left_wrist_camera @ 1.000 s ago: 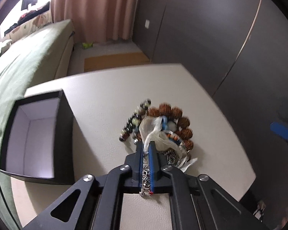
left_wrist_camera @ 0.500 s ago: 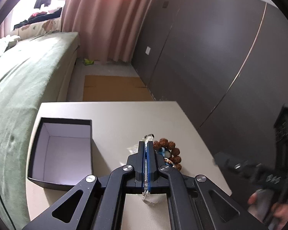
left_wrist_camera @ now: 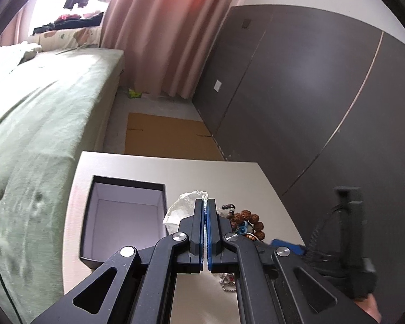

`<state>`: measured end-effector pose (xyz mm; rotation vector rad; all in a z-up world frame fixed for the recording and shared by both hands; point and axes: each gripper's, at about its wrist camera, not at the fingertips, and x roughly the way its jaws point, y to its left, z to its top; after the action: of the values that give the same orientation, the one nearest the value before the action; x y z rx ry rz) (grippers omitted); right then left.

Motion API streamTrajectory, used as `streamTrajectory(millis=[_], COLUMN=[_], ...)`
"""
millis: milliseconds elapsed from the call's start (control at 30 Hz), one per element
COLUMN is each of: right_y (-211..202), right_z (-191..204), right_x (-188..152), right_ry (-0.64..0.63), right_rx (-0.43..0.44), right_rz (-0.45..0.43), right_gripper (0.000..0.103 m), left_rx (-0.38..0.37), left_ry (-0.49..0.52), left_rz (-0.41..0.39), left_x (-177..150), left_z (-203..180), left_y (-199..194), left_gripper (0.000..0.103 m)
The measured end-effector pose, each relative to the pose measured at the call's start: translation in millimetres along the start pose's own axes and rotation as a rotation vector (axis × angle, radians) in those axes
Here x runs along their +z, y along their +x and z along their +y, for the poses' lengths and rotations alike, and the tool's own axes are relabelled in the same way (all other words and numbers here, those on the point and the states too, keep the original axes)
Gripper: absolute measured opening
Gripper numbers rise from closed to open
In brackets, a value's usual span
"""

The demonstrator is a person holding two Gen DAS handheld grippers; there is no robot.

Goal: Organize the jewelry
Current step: 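Carry the white cloth toward the black box with the left gripper while the right gripper grasps the silver bangle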

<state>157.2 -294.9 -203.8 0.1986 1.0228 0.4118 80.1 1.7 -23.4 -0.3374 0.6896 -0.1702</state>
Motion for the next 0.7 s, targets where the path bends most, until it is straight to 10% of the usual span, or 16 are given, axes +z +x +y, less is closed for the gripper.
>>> streamTrajectory(millis=[67, 700], right_y=[11.8, -35.0], right_z=[1.6, 30.0], right_x=[0.6, 14.7], right_ry=[-0.012, -0.034], right_rx=[-0.015, 0.140], right_rz=[0.028, -0.084], right_gripper=[0.013, 0.013], left_rx=[0.001, 0.015], left_ry=[-0.012, -0.173], left_rz=[-0.010, -0.110], left_x=[2.2, 26.7], left_z=[6.1, 68.3], left_y=[-4.7, -36.1], left_gripper=[0.000, 0.000])
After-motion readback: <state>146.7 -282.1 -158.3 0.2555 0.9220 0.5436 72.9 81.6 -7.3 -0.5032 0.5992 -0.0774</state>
